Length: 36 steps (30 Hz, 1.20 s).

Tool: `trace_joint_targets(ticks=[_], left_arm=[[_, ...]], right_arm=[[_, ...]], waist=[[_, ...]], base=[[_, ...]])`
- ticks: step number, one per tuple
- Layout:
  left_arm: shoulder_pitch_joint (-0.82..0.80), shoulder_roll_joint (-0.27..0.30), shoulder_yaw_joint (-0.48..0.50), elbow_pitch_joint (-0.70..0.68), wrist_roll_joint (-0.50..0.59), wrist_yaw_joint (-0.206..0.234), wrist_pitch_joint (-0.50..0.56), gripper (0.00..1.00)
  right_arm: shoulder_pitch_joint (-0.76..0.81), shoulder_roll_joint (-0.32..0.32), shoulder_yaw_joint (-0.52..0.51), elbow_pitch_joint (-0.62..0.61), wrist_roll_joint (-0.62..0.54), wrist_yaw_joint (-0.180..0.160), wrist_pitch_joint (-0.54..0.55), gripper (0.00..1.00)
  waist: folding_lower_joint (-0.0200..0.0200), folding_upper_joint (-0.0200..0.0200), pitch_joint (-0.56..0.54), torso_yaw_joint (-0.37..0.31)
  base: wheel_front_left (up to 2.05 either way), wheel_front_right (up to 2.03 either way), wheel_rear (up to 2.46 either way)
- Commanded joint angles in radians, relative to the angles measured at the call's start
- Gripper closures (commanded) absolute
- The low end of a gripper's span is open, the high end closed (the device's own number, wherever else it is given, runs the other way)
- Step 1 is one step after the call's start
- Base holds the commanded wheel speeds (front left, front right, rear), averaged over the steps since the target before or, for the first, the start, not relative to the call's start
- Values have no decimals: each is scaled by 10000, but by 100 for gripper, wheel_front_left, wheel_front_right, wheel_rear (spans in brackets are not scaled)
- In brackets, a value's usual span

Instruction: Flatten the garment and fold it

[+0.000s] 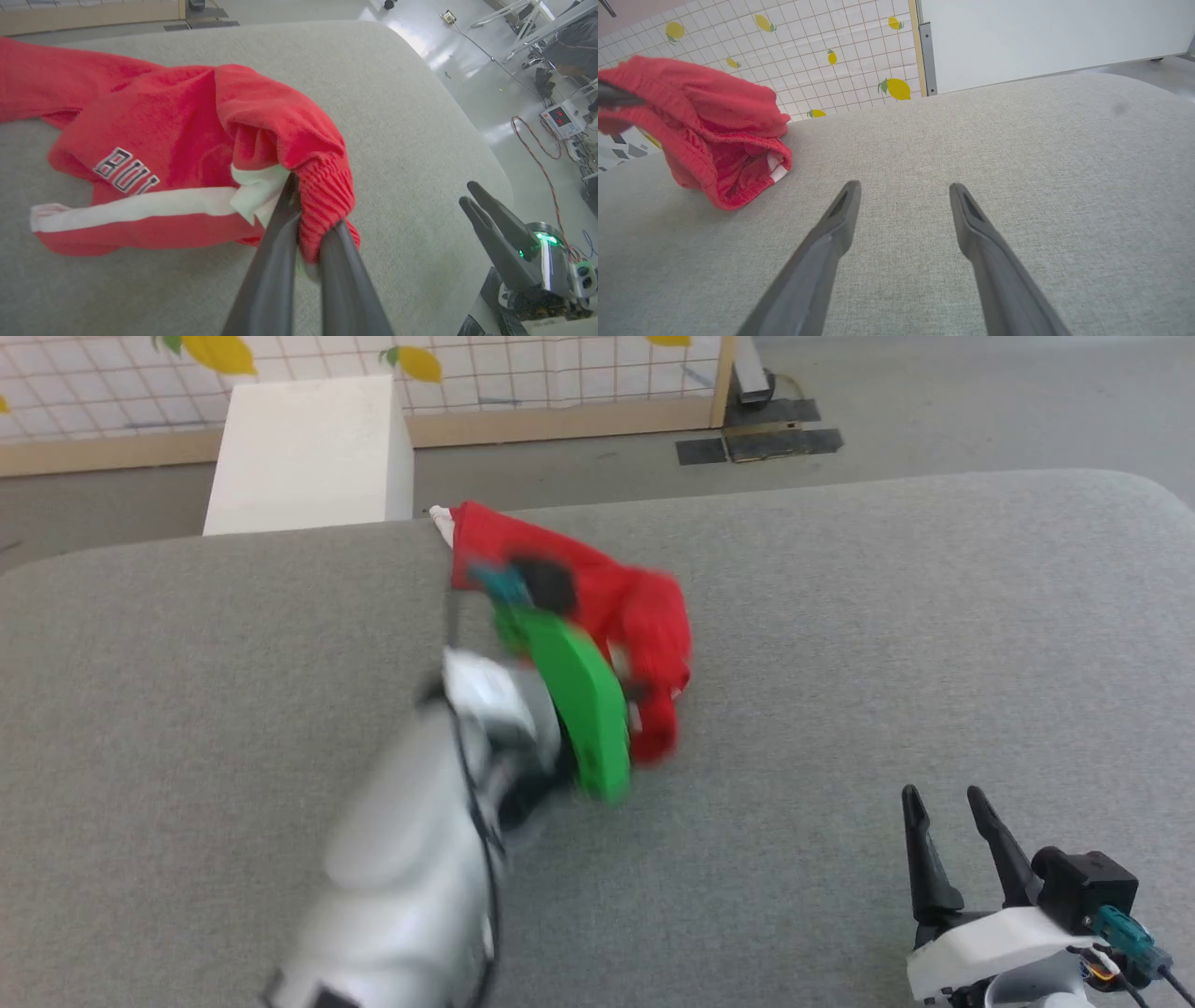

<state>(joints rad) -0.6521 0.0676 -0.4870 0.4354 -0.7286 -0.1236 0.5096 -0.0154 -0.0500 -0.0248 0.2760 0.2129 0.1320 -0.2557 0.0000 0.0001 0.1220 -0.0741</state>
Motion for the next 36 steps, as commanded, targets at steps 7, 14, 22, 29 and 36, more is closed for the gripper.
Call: trace_joint_targets(ticks=[7, 14, 22, 29, 36], left_arm=[[2065, -165, -1657, 446, -1027, -8, 140, 0], [1656, -171, -1178, -603, -2643, 677, -977, 0], [1550, 1662, 306, -1069, -887, 1601, -3997, 0], [3007, 2645, 1290, -1516, 75, 2294, -6898, 0], [5141, 2332, 2536, -2534, 819, 2854, -7703, 0]], right_arm=[[219, -3, 60, 1, 100, -13, -58, 0], [265, -3, 169, -8, 173, -13, -59, 0], [453, -3, 153, 71, 252, -13, -60, 0], [581, -3, 193, 303, 135, -13, 280, 0], [659, -3, 175, 282, 44, -13, 1591, 0]], waist=[[0, -1, -353, 50], [0, -1, -639, 447], [0, -1, -1006, 705], [0, -1, -1035, 903], [0, -1, -945, 1061]], base=[[0, 0, 0], [0, 0, 0], [0, 0, 0], [0, 0, 0], [0, 0, 0]])
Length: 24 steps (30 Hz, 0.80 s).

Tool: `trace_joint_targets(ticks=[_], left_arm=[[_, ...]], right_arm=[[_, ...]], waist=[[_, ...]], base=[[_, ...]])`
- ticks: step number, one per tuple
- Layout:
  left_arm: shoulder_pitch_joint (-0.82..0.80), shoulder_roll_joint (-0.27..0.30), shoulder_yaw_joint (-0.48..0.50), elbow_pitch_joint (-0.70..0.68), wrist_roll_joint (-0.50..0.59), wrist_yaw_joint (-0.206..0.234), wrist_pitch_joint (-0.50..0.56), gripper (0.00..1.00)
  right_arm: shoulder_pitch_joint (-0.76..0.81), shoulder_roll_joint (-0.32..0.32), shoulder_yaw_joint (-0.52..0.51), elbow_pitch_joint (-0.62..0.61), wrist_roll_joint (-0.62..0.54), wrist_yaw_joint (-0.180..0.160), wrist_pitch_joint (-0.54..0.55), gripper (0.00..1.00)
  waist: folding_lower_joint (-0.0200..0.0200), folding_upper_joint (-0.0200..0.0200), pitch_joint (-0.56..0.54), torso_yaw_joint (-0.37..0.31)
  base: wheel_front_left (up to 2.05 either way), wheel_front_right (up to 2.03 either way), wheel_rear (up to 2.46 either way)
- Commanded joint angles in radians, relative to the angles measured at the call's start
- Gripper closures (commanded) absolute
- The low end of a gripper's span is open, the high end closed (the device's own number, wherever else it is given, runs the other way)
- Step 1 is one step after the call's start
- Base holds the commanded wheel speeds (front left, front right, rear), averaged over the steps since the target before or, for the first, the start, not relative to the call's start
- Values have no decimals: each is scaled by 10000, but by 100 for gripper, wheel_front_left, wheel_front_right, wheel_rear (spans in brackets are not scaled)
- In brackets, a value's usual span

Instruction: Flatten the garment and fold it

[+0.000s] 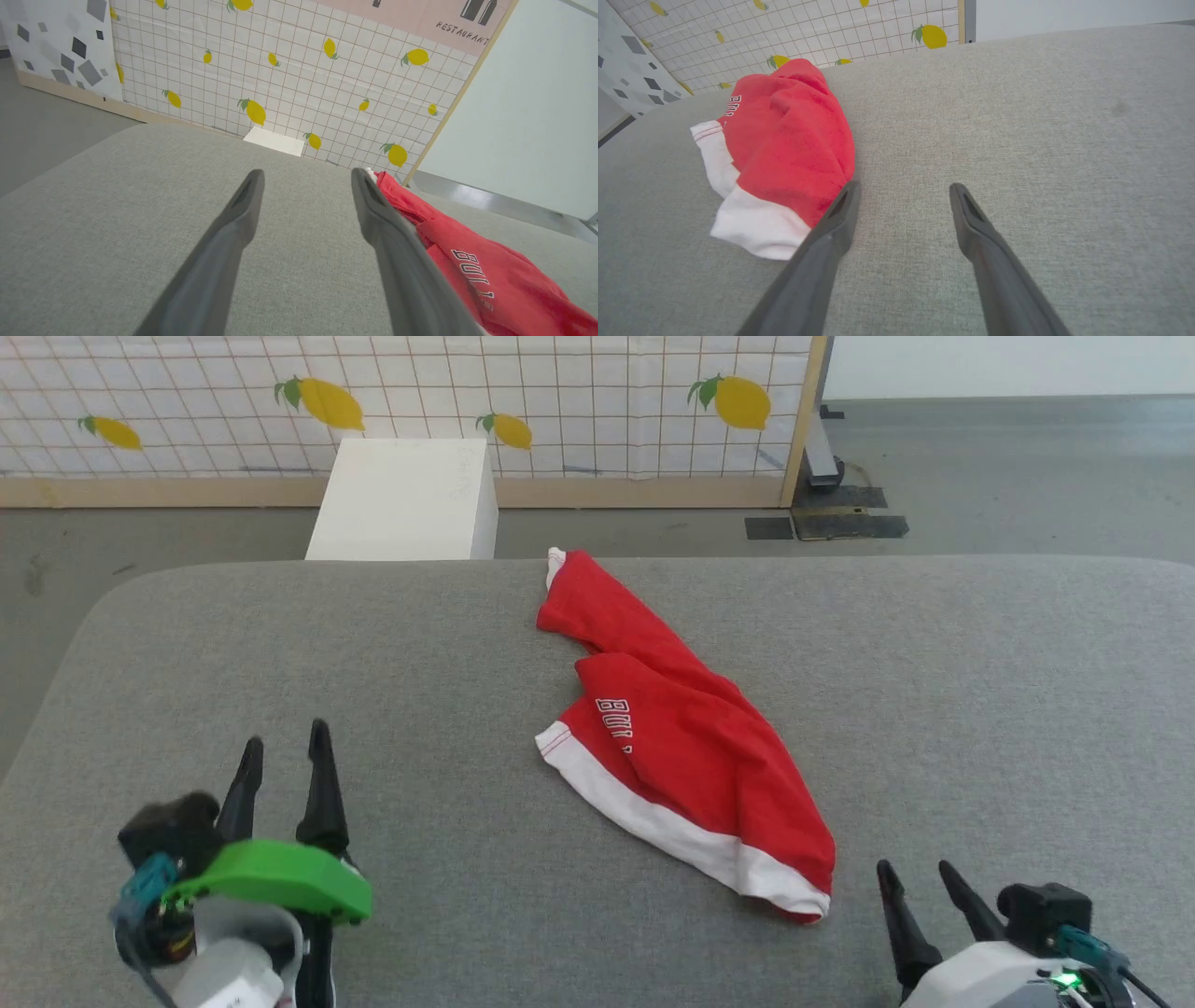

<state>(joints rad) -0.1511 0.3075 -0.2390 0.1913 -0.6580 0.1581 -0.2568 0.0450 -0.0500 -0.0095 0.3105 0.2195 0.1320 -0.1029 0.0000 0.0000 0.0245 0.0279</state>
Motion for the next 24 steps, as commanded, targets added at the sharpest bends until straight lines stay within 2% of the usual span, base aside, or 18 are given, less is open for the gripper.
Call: trace_joint_targets(ticks=[1, 5, 11, 13, 17, 18, 19, 21, 24], left_arm=[[427, -200, 277, -288, 261, 57, -42, 0], [1184, -643, 941, -712, 664, -88, -46, 0], [1488, -1178, 1290, -869, 1096, -485, -47, 0], [1436, -1317, 1351, -839, 1210, -604, -48, 0], [1305, -1533, 1483, -700, 1398, -857, -48, 0], [1280, -1567, 1522, -655, 1432, -922, -48, 0], [1251, -1615, 1565, -602, 1477, -995, -48, 0], [1236, -1700, 1608, -526, 1556, -1116, -48, 0], [1245, -1791, 1635, -437, 1661, -1254, -48, 0]], right_arm=[[58, -3, 118, -142, -11, -13, 407, 0], [-45, -3, 489, -531, -47, -13, 1911, 0], [-290, -3, 1060, -952, -338, -13, 4246, 0], [-321, -3, 1122, -998, -501, -13, 4774, 0], [-385, -3, 1186, -1054, -624, -13, 5139, 0], [-390, -3, 1172, -1039, -604, -13, 5213, 12], [-404, -3, 1154, -1042, -590, -13, 5258, 63], [-411, -3, 1072, -1078, -551, -13, 5228, 100], [-382, -3, 908, -1191, -491, -13, 5192, 100]], waist=[[0, 0, 47, 70], [0, 0, 192, 221], [0, 0, 439, 533], [0, 0, 509, 663], [0, 0, 621, 832], [0, 0, 644, 850], [0, 0, 662, 869], [0, 0, 669, 877], [0, 0, 629, 808]], base=[[0, 0, 0], [0, 0, 0], [0, 0, 0], [0, 0, 0], [0, 0, 0], [0, 0, 0], [0, 0, 0], [0, 0, 0], [0, 0, 0]])
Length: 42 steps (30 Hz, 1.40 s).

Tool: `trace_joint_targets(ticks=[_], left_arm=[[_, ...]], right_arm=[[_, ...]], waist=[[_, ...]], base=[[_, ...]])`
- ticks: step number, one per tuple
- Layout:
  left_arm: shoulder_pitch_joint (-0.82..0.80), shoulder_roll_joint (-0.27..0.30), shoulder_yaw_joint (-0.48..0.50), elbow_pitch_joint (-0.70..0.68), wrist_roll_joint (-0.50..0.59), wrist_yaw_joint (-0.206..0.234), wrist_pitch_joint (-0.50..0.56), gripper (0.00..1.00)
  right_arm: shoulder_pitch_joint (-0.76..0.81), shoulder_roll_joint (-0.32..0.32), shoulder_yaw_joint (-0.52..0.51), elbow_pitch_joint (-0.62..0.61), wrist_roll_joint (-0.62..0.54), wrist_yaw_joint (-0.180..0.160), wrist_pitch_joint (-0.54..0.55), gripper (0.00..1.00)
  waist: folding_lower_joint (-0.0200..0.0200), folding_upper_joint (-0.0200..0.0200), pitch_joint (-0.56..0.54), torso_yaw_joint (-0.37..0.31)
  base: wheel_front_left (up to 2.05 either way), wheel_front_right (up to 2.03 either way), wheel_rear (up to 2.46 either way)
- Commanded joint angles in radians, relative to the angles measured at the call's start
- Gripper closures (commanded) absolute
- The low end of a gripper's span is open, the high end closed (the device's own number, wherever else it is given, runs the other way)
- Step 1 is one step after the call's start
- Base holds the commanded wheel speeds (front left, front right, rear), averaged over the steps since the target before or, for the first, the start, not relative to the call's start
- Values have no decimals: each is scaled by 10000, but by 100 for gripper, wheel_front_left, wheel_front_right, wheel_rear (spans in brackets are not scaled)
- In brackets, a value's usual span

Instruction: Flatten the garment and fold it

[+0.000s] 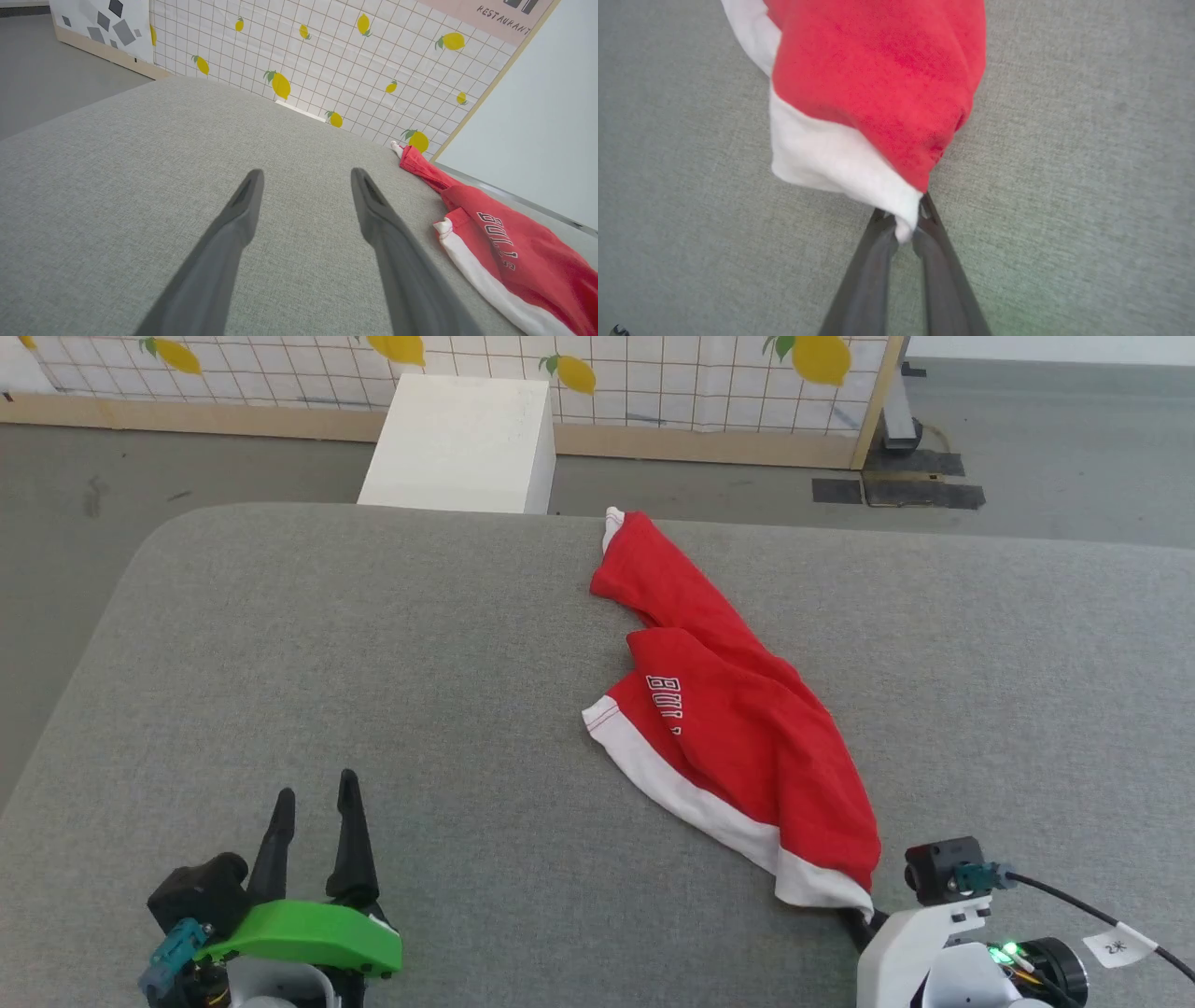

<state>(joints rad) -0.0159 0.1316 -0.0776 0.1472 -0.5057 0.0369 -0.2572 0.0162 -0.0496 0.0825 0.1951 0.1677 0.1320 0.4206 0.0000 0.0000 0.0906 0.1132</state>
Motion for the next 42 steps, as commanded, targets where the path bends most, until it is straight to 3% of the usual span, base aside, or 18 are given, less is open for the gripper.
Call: trace_joint_targets(ticks=[1, 10, 14, 20, 27, 33, 34, 35, 42], left_arm=[[-108, -69, 33, 35, 153, -88, -45, 0], [-307, -247, -282, 306, 202, -427, 23, 0], [-830, -433, -814, 462, 3, -650, 612, 0], [-2862, -670, -2244, 1589, -198, -856, 3165, 0], [-5135, -662, -3556, 3608, 293, -602, 6715, 0], [-5580, -637, -3861, 4453, 273, -514, 7966, 1], [-5581, -654, -3867, 4443, 205, -539, 7954, 62], [-5569, -665, -3864, 4426, 151, -555, 7913, 100], [-5281, -737, -3725, 3976, -529, -767, 7649, 100]], right_arm=[[-65, -6, -74, -96, 44, -13, -66, 100], [107, -6, -1818, -823, -586, -13, -132, 100], [116, -6, -2325, -1045, -688, -13, 46, 100], [-89, -6, -2210, -1141, -376, -13, 43, 100], [-516, -6, -1658, -1099, -194, -13, -81, 100], [-658, -6, -1586, -1004, -116, -13, -233, 100], [-650, -6, -1611, -985, -120, -13, -267, 100], [-646, -6, -1627, -971, -123, -13, -292, 100], [-619, -6, -1692, -834, -129, -13, -379, 100]], waist=[[0, 0, -59, -90], [0, 0, -243, -506], [0, 0, -125, -635], [0, 0, 235, -898], [0, 0, 801, -1453], [0, 0, 1065, -1765], [0, 0, 1084, -1771], [0, 0, 1095, -1773], [0, 0, 802, -1470]], base=[[0, 0, 0], [0, 0, 0], [0, 0, 0], [0, 0, 0], [0, 0, 0], [0, 0, 0], [0, 0, 0], [0, 0, 0], [0, 0, 0]])
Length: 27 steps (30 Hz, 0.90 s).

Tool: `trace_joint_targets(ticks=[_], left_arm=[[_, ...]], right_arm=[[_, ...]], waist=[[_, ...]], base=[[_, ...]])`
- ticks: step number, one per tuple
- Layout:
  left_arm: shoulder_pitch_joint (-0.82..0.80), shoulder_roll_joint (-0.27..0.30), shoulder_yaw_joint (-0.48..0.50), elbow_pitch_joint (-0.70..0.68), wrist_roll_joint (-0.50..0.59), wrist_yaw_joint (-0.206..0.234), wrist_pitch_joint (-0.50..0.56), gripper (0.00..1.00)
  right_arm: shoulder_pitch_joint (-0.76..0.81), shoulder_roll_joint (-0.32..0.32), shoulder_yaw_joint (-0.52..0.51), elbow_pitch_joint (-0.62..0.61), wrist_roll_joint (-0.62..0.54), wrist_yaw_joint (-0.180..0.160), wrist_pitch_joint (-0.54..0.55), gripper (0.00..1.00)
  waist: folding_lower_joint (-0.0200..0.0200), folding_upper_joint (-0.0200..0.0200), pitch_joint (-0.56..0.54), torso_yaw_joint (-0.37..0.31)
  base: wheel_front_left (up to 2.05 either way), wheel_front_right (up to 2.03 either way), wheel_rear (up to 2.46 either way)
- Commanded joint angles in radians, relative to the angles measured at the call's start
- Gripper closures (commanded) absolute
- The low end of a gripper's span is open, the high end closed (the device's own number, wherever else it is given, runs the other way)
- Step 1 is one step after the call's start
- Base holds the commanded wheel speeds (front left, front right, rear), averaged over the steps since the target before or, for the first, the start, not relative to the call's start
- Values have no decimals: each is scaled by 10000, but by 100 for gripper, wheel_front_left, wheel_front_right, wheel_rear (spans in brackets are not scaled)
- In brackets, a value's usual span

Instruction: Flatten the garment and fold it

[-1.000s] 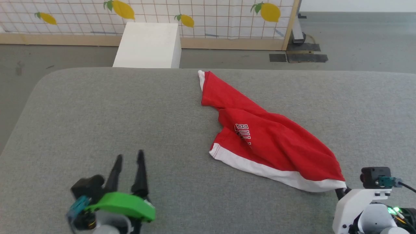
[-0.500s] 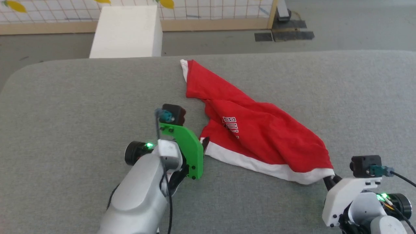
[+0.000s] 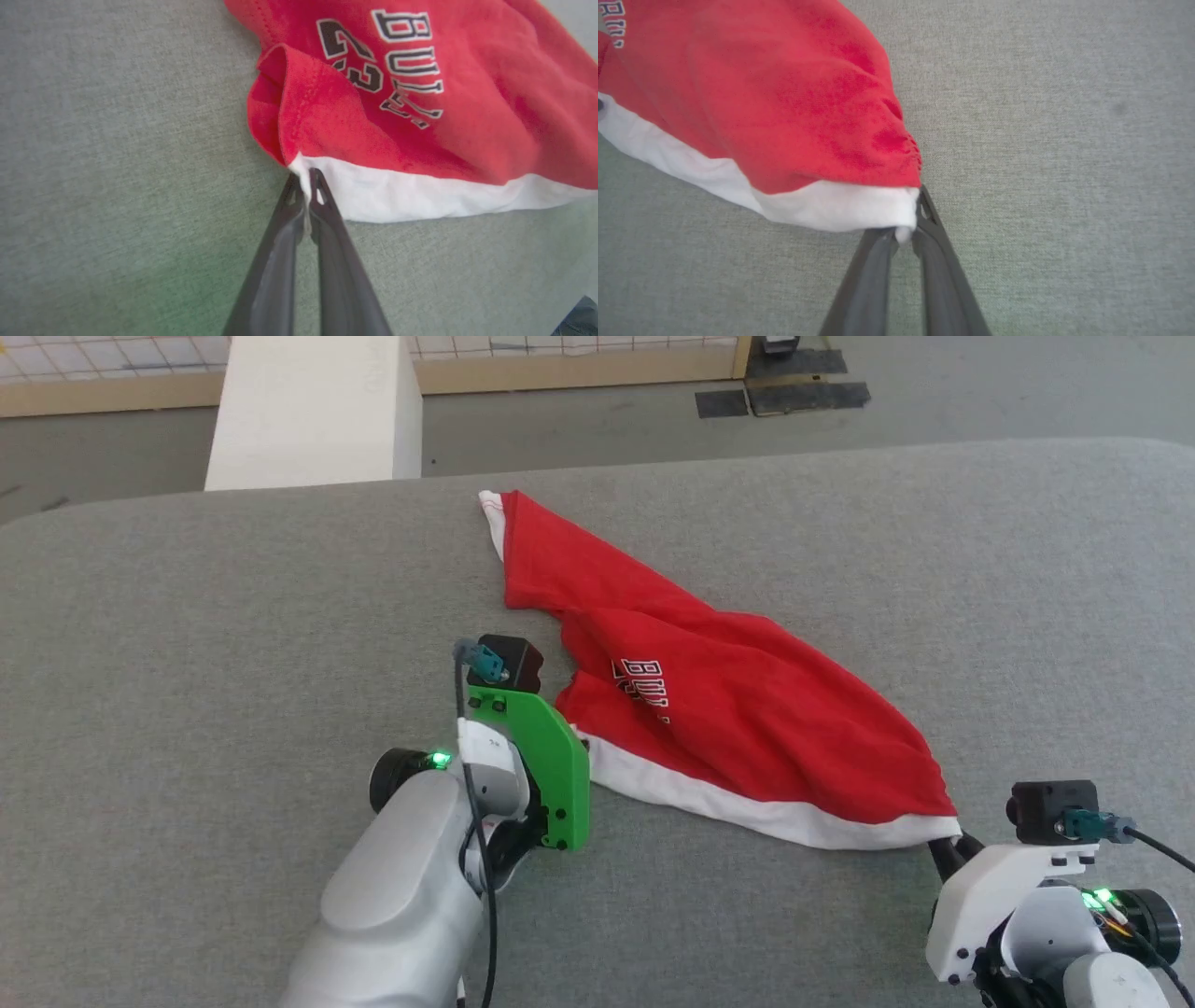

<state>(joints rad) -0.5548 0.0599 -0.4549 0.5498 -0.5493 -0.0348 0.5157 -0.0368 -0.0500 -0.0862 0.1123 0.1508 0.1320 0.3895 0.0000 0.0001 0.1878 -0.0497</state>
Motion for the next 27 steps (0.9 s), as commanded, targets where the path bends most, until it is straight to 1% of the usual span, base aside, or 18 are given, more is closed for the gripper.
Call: trace_joint_targets(ticks=[1, 3, 5, 7, 8, 10, 12, 14, 17, 20, 24, 27], left_arm=[[156, -24, 104, -152, -209, -72, -100, 100], [315, -40, 412, -596, -732, -131, -192, 100], [428, -48, 725, -1015, -1228, -188, -199, 100], [551, -63, 1265, -1643, -2189, -290, -108, 100], [544, -67, 1540, -1974, -2577, -280, -81, 100], [434, -70, 2007, -2556, -3158, -228, -6, 100], [220, -11, 2436, -3075, -3542, -133, 54, 100], [-102, 78, 2836, -3559, -3828, -26, 82, 100], [-723, 235, 3285, -4085, -4019, 113, 47, 100], [-1500, 351, 3766, -4438, -4105, 260, -207, 100], [-2458, 512, 4125, -4544, -3982, 441, -509, 100], [-3024, 699, 4243, -4436, -3718, 572, -707, 100]], right_arm=[[-98, -3, -2, -10, 65, -13, -61, 100], [-172, -3, -24, -54, 320, -13, -14, 100], [-286, -3, -93, -126, 831, -13, 90, 100], [-519, -3, -251, -231, 1974, -13, 254, 100], [-688, -3, -321, -297, 2656, -13, 385, 100], [-1089, -3, -409, -499, 3598, -13, 699, 100], [-1608, -3, -490, -761, 4332, -13, 1102, 100], [-2243, -3, -626, -1076, 4786, -13, 1591, 100], [-3257, -3, -914, -1435, 5288, -13, 2367, 100], [-4295, -3, -1205, -1630, 5788, -13, 3162, 100], [-5419, -3, -1442, -1599, 6223, -13, 4012, 100], [-6056, -3, -1458, -1452, 6296, -13, 4523, 100]], waist=[[0, -1, -210, 184], [0, -1, -394, 300], [0, -1, -569, 387], [0, -1, -835, 477], [0, -1, -954, 518], [0, -1, -1152, 578], [0, -1, -1361, 602], [0, -1, -1531, 630], [0, -1, -1780, 698], [0, -1, -2019, 761], [0, -1, -2238, 812], [0, -1, -2294, 817]], base=[[0, 0, 0], [0, 0, 0], [0, 0, 0], [0, 0, 0], [0, 0, 0], [0, 0, 0], [0, 0, 0], [0, 0, 0], [0, 0, 0], [0, 0, 0], [0, 0, 0], [0, 0, 0]])
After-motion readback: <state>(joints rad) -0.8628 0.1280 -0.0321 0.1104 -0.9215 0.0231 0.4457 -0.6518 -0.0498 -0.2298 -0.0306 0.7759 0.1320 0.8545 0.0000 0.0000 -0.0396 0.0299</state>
